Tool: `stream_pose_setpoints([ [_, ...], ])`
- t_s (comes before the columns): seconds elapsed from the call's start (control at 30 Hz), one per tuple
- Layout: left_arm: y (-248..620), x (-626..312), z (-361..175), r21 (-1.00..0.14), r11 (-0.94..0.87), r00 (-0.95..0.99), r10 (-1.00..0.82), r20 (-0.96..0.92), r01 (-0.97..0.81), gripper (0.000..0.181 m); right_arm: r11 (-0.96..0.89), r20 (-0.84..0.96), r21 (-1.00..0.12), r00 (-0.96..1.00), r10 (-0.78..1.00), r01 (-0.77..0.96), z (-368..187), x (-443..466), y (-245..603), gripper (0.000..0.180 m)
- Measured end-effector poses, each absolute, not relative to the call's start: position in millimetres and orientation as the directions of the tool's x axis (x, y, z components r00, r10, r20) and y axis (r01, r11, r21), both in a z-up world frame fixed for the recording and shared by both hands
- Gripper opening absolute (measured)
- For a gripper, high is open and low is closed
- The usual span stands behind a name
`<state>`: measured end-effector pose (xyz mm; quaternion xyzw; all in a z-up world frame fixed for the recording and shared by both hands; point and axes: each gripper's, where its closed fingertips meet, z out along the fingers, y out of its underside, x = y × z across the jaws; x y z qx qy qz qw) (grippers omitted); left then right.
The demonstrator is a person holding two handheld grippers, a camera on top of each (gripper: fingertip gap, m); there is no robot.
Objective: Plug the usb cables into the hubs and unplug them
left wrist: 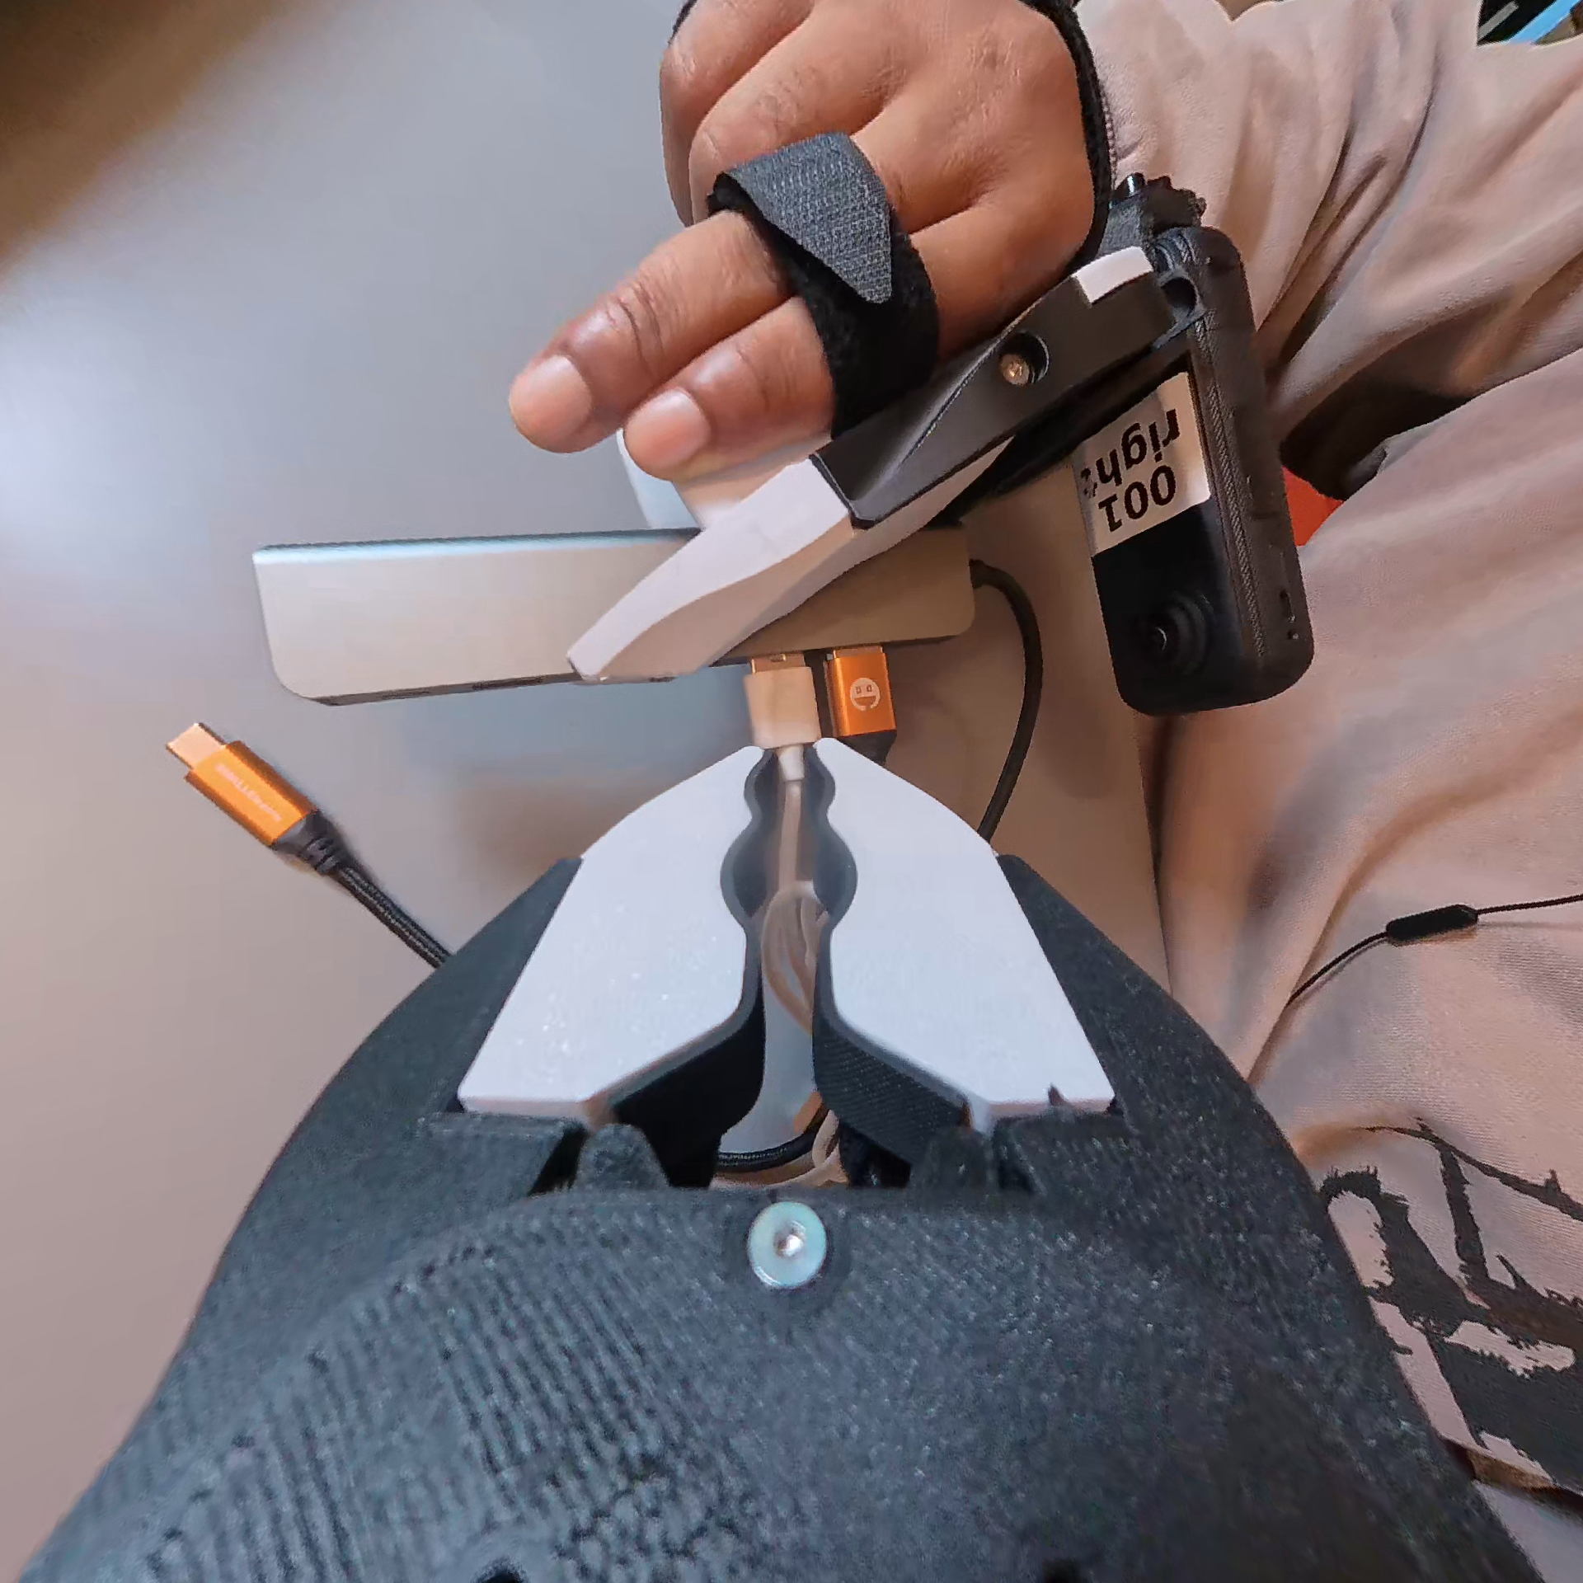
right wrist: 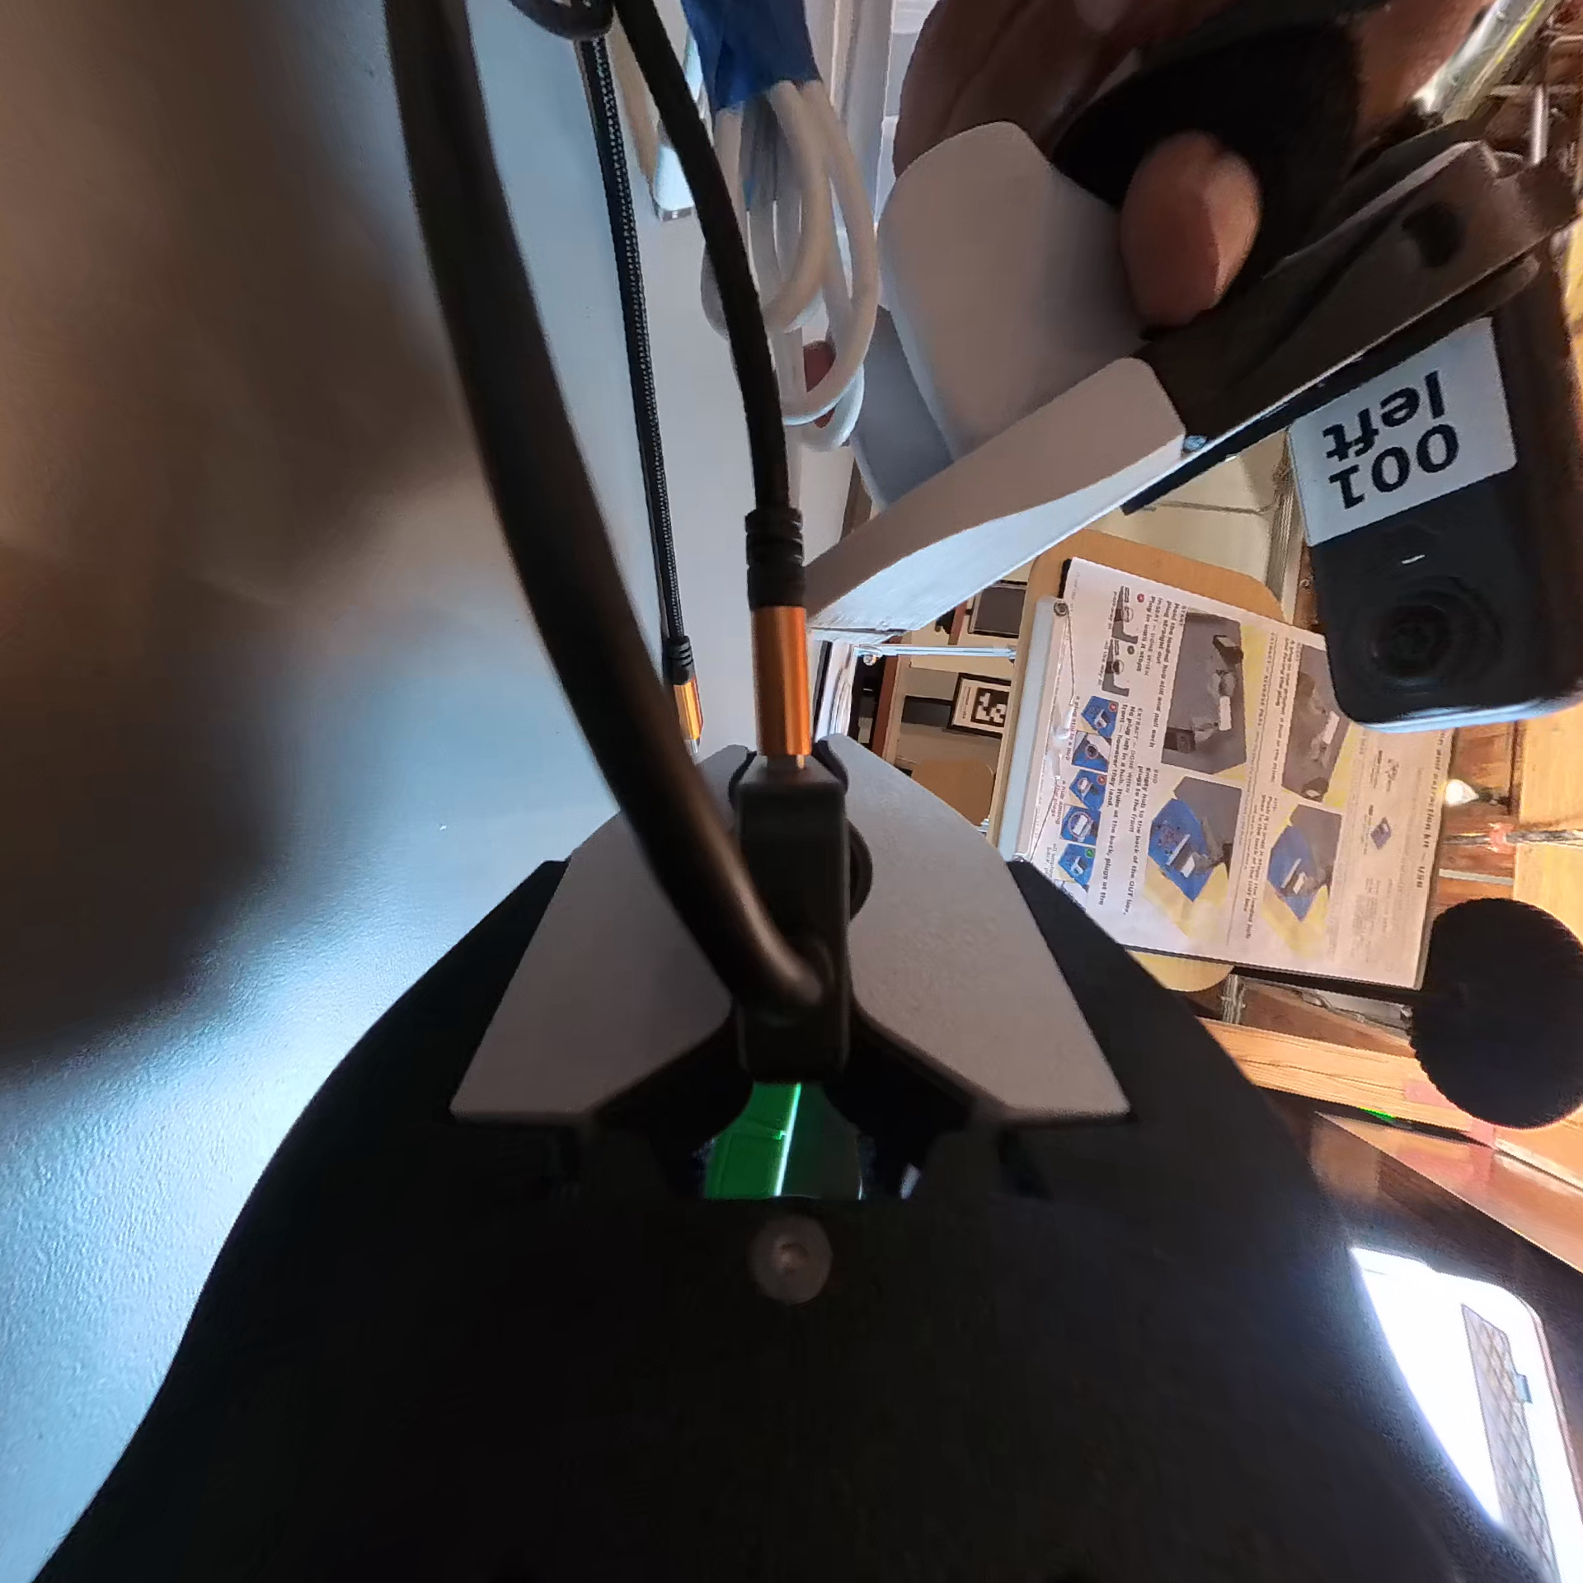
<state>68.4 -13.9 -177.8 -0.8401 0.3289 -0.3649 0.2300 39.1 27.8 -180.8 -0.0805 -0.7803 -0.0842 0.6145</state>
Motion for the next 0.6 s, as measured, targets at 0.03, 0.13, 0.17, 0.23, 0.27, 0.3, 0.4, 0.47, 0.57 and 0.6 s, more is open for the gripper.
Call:
stream_pose_setpoints([
  [0.03, -13.7, 68.7, -177.0, -0.631, -0.675, 0.515, -0.723, 0.460, -0.382, 0.004, 0.973, 0.973, 0.025, -0.229, 0.029, 0.230, -179.8, 39.4, 27.9, 0.011],
  [0.13, -11.6, 68.6, -176.3, -0.647, -0.665, 0.524, -0.727, 0.445, -0.373, 0.004, 0.969, 0.973, 0.012, -0.225, 0.045, 0.246, -178.3, 39.2, 30.0, 0.011],
  [0.17, -11.7, 68.9, -175.3, -0.653, -0.663, 0.521, -0.728, 0.447, -0.366, 0.004, 0.968, 0.974, 0.002, -0.221, 0.055, 0.252, -177.4, 39.3, 30.2, 0.011],
  [0.23, -13.8, 70.1, -175.1, -0.657, -0.661, 0.512, -0.731, 0.452, -0.364, 0.004, 0.969, 0.972, -0.017, -0.223, 0.074, 0.247, -176.7, 40.2, 27.9, 0.011],
  [0.27, -15.3, 70.5, -176.5, -0.654, -0.659, 0.510, -0.733, 0.449, -0.371, 0.004, 0.971, 0.971, -0.012, -0.230, 0.069, 0.240, -177.9, 40.5, 26.0, 0.011],
  [0.3, -16.5, 70.8, -178.3, -0.652, -0.658, 0.509, -0.735, 0.447, -0.377, 0.004, 0.973, 0.969, -0.001, -0.240, 0.058, 0.232, -180.1, 40.7, 24.6, 0.011],
  [0.4, -14.2, 69.8, -176.4, -0.673, -0.661, 0.509, -0.726, 0.462, -0.332, 0.005, 0.973, 0.961, -0.026, -0.263, 0.087, 0.229, -182.1, 40.8, 25.7, 0.011],
  [0.47, -7.0, 66.5, -163.3, -0.705, -0.669, 0.497, -0.707, 0.504, -0.236, 0.006, 0.972, 0.959, -0.099, -0.241, 0.151, 0.214, -172.5, 40.2, 23.9, 0.012],
  [0.57, -4.4, 55.7, -153.4, -0.720, -0.667, 0.503, -0.697, 0.511, -0.192, 0.007, 0.969, 0.965, -0.149, -0.184, 0.186, 0.199, -150.5, 42.9, 22.0, 0.016],
  [0.6, -4.1, 51.7, -152.6, -0.722, -0.668, 0.511, -0.691, 0.511, -0.182, 0.007, 0.966, 0.962, -0.166, -0.183, 0.203, 0.197, -147.9, 45.2, 21.3, 0.018],
])
